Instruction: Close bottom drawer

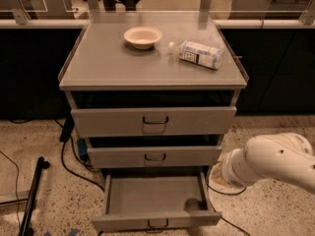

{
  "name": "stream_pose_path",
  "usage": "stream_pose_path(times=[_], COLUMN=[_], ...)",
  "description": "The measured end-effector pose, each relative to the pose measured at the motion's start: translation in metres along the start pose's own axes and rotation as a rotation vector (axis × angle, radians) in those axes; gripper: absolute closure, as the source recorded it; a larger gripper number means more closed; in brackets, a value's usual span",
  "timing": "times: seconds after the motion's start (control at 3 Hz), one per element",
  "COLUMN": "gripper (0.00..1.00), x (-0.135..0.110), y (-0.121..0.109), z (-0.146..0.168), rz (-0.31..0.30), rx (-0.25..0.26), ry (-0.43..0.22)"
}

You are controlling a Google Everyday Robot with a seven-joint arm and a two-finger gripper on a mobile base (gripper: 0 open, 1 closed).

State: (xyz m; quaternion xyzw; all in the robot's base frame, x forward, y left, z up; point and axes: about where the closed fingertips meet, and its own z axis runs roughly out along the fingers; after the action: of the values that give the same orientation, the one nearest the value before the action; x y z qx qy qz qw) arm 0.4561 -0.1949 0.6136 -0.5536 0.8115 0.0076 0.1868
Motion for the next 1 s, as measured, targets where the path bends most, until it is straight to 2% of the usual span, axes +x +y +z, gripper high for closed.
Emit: stream_pose_path(times=[0.33,1.0], gripper=[1.00,1.00], x=[0.0205,0.0205], y=[0.0033,0.0028], z=[0.0318,0.0350], rz=[0.015,0.044], rx=[0.006,0.017], ry=[-0.087,-0.086])
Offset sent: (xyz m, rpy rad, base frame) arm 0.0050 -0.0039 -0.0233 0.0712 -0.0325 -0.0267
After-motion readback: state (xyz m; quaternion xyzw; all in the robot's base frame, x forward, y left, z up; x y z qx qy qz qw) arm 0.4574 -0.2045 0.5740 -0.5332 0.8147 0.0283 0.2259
